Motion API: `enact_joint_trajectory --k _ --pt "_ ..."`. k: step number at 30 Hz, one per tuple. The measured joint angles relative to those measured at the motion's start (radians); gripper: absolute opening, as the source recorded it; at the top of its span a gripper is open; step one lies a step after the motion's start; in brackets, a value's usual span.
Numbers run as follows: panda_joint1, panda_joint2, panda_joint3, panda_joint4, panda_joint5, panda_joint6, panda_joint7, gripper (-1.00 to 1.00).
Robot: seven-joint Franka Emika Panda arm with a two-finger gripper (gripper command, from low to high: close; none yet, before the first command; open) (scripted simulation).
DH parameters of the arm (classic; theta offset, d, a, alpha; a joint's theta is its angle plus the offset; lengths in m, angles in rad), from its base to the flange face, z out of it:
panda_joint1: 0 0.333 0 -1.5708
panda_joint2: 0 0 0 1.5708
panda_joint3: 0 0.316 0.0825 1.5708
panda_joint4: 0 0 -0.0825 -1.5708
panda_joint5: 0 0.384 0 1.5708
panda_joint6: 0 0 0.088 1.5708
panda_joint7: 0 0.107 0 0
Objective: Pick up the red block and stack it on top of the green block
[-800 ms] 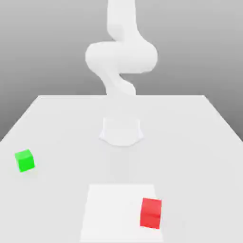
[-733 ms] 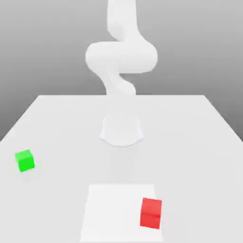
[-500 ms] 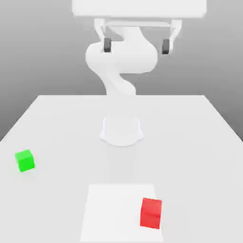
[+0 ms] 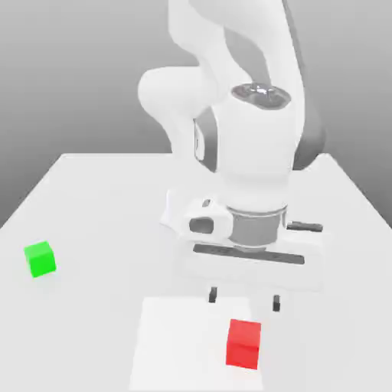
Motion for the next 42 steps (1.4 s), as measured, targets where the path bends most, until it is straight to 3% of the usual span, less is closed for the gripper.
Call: enact_joint_trajectory --k 4,5,12,18,26,37,42 --pt "0.042 0.144 -0.053 0.018 -0.059 0.116 0.048 0.00" --pt "0.050 0.168 -0.064 0.021 -0.070 0.135 0.057 -1.00" --pt "0.049 0.167 -0.063 0.021 -0.071 0.136 0.058 -1.00" --pt "0.006 -0.016 -0.024 -0.011 0.022 -0.013 0.007 -1.00" --pt "-0.254 -0.111 -0.230 -0.073 0.035 -0.048 0.305 -1.00" --pt "-0.679 -0.239 -0.420 -0.161 0.026 -0.082 0.765 -1.00" --pt "-0.749 -0.177 -0.462 -0.178 0.080 -0.004 0.829 -1.00"
